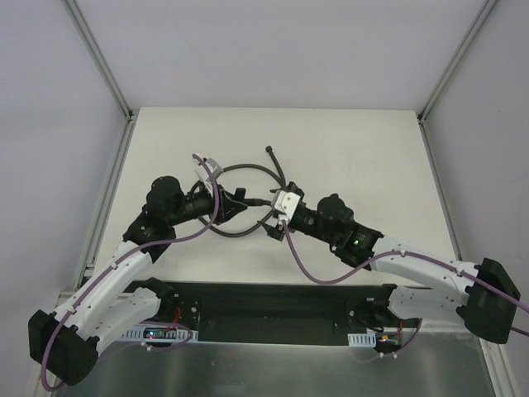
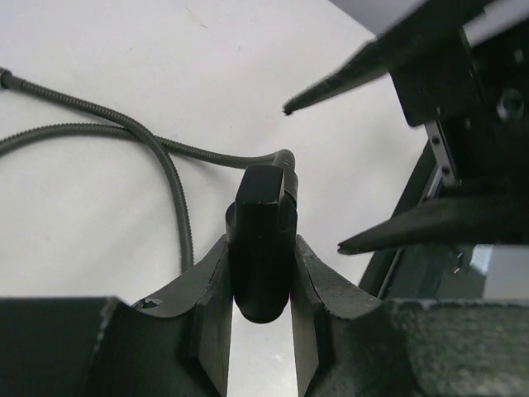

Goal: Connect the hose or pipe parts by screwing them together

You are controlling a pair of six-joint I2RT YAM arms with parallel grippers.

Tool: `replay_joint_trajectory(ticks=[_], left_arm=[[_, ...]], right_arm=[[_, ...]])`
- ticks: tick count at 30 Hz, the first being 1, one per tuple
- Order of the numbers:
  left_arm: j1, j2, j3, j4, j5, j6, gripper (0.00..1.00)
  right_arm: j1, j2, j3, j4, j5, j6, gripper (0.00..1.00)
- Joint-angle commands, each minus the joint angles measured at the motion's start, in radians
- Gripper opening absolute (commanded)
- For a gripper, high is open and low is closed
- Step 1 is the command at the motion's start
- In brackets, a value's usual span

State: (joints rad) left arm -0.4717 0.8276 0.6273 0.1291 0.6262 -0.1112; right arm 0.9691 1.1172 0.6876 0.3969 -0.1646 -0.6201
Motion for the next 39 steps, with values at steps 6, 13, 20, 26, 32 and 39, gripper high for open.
replay_joint_trajectory(ticks=[6,13,20,26,32,39], left_arm=[[0.01,0.016,0.229,-0.158,-0.138,-0.648,0.0],[0.021,0.076,0.255,-0.269,-0.01,-0.971,0.0],[0.038,0.077,0.238,-0.286,0.03,-1.07,0.0],[0.064,0.105,0.267,-0.286,0.11,-1.078,0.0],[0.064,0.122,0.345,-0.284,0.138,-0.753,0.0],[0.054,0.077,0.29,-0.224,0.133,-0.151,0.0]], right_arm=[[0.225,0.018,0.007,0.163,0.495,-0.475,0.88],[0.342,0.153,-0.005,0.489,0.729,-0.753,0.88],[0.378,0.24,0.012,0.554,0.774,-0.831,0.75],[0.379,0.219,0.016,0.482,0.775,-0.749,0.43],[0.326,0.087,0.053,0.161,0.526,-0.485,0.01],[0.047,0.018,0.102,-0.024,-0.051,-0.09,0.0]])
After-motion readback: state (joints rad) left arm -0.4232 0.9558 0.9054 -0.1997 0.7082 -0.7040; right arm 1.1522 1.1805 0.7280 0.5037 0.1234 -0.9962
